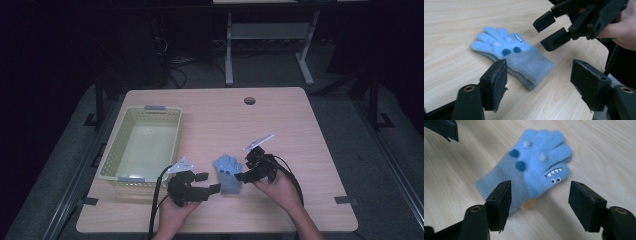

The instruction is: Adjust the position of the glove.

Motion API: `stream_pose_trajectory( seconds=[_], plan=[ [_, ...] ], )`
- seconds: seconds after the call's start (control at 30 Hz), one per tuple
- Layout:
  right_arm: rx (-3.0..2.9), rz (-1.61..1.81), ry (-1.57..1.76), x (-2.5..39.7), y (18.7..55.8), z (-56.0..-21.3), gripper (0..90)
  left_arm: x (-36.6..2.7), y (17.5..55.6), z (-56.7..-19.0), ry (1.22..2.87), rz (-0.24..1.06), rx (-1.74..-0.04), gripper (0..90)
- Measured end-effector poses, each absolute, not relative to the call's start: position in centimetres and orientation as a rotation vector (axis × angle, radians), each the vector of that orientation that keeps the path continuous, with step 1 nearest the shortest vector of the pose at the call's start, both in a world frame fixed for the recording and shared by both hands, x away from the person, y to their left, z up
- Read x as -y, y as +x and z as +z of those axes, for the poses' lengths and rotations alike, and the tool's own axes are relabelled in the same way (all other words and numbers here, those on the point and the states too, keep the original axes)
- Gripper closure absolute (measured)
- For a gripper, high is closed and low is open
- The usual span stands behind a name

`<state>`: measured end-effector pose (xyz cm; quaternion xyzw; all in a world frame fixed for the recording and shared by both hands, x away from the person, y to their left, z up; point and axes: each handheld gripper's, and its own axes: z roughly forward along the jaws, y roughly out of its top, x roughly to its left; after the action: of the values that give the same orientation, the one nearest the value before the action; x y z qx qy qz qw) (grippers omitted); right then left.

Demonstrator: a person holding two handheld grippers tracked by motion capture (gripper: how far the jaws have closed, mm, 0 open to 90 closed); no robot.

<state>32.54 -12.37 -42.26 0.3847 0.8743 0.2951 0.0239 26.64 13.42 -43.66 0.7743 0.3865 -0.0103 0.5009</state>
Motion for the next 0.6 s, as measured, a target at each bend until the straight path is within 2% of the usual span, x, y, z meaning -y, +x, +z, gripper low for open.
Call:
stream_pose_trajectory(
  seconds=[0.17,0.33,0.6],
  plan=[
    [-2.698,0.950,1.249,12.8,32.3,-42.9,33.0,-12.8,27.1,-44.3,1.882,-0.071,-1.004,21.4],
    [-2.678,1.022,1.343,13.5,32.0,-43.5,37.9,-12.4,28.2,-44.9,1.847,-0.182,-1.085,23.4],
    [-2.654,1.133,1.524,14.4,32.1,-44.8,41.7,-11.6,29.5,-45.8,1.811,-0.268,-1.175,28.8]
  ],
)
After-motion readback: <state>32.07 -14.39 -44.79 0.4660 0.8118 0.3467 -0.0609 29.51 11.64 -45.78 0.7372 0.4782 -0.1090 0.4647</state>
